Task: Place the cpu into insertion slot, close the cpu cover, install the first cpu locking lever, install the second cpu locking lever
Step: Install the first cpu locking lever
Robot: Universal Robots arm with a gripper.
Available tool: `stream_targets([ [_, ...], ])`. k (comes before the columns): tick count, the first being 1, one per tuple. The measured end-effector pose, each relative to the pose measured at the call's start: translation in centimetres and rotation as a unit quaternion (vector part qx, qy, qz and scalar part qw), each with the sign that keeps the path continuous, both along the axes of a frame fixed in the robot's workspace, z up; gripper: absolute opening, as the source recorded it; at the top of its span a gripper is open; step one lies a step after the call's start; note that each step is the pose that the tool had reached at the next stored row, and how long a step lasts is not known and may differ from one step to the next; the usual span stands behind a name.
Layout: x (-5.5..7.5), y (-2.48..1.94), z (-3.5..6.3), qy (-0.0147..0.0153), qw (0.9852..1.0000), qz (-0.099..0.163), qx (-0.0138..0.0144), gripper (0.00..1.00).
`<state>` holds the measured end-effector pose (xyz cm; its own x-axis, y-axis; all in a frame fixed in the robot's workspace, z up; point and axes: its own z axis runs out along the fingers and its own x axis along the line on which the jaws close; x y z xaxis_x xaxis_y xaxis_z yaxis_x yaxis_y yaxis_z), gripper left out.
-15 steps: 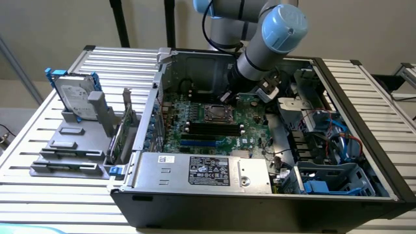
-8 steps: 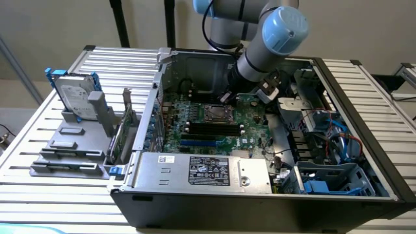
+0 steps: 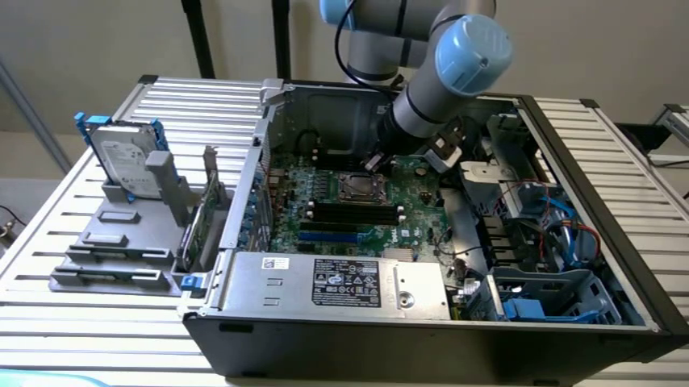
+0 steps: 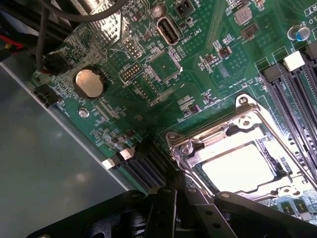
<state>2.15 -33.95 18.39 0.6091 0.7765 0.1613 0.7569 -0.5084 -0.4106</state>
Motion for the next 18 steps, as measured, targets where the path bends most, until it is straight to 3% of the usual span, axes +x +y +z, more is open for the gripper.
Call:
stream_targets([
  [2, 0.0, 0.02, -0.04, 0.0002, 1.0000, 0.001, 0.0031, 0.11],
  [6, 0.0, 0.07, 0.13, 0.0000, 1.0000, 0.002, 0.0048, 0.11],
  [12, -0.1, -0.03, 0.94, 0.0006, 1.0000, 0.002, 0.0043, 0.11],
  [18, -1.5, -0.25, 1.31, 0.0004, 1.0000, 0.003, 0.0043, 0.11],
])
